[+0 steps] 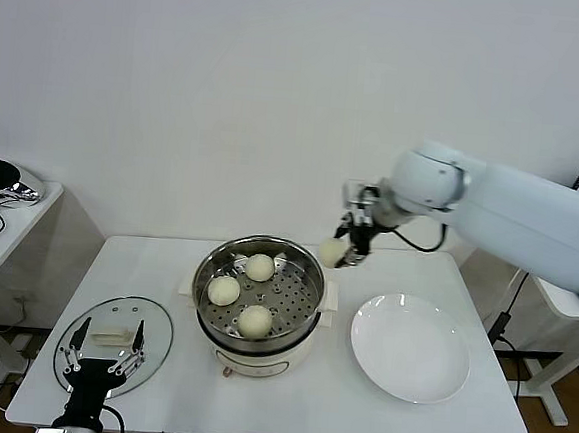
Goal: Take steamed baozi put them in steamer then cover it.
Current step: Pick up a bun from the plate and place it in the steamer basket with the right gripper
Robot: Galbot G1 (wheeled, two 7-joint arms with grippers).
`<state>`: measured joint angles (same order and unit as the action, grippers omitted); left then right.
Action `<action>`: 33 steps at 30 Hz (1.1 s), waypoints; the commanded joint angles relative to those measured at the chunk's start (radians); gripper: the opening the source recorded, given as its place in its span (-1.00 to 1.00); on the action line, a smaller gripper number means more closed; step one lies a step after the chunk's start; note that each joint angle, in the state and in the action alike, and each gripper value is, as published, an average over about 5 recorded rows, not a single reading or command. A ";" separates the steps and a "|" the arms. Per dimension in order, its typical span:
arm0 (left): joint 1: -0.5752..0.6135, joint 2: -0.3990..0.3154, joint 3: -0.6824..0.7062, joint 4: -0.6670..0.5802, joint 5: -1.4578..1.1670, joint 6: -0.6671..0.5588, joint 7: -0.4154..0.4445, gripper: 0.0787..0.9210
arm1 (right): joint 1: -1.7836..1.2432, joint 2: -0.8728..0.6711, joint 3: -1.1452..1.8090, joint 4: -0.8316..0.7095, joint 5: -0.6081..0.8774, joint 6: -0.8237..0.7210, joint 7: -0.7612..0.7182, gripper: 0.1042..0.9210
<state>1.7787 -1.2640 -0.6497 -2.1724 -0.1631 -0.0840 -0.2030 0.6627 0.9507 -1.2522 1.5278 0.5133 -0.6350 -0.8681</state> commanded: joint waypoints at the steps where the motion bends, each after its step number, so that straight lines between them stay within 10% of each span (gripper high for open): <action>1: -0.004 -0.006 -0.002 0.003 -0.001 -0.001 -0.001 0.77 | -0.013 0.288 -0.091 -0.131 0.110 -0.094 0.107 0.16; 33: -0.008 -0.012 -0.007 0.003 -0.006 0.001 -0.001 0.77 | -0.153 0.242 -0.076 -0.144 -0.023 -0.093 0.091 0.32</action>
<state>1.7712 -1.2756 -0.6571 -2.1687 -0.1701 -0.0839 -0.2045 0.5170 1.1970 -1.3358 1.3777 0.5224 -0.7236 -0.7704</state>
